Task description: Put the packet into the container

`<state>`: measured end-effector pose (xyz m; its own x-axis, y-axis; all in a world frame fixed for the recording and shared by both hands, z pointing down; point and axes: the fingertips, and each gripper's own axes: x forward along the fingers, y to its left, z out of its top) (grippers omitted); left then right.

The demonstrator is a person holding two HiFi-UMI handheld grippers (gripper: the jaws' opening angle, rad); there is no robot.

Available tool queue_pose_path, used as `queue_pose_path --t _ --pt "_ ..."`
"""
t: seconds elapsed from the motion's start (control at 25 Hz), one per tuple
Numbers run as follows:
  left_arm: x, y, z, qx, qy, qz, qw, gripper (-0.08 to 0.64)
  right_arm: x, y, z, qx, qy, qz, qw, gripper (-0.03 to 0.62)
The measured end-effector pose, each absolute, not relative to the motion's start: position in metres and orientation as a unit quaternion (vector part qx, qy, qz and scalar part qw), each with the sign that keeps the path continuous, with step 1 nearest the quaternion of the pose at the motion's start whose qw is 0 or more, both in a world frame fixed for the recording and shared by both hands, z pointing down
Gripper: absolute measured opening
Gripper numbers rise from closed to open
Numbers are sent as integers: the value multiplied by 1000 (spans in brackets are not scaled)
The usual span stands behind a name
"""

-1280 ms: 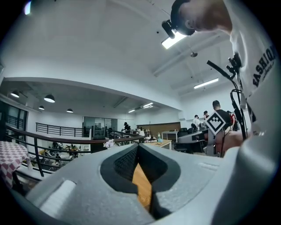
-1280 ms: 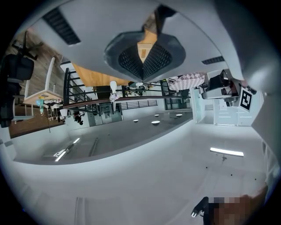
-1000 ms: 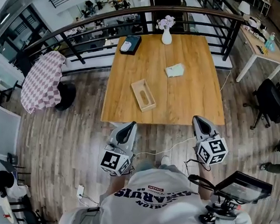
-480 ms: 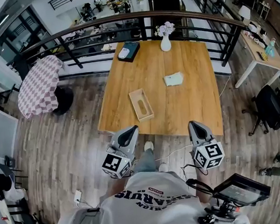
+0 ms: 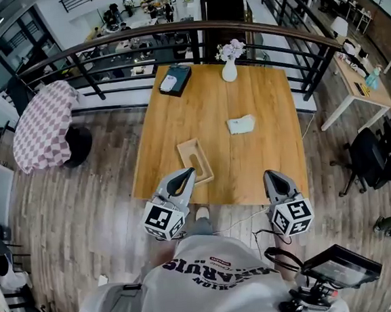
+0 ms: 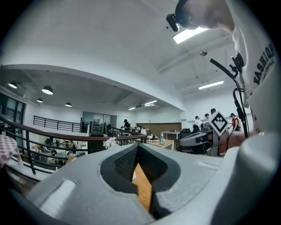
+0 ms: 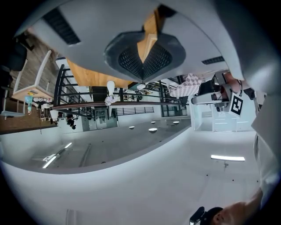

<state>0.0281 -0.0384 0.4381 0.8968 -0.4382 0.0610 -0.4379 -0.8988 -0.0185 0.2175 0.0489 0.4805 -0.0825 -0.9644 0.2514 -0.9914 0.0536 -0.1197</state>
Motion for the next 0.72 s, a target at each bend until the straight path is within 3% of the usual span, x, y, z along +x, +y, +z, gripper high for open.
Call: queue_pose_path --t 0.72 --pt "32 -162 449 -977 210 -29 -18 3 222 -60 479 692 -702 151 72 6"
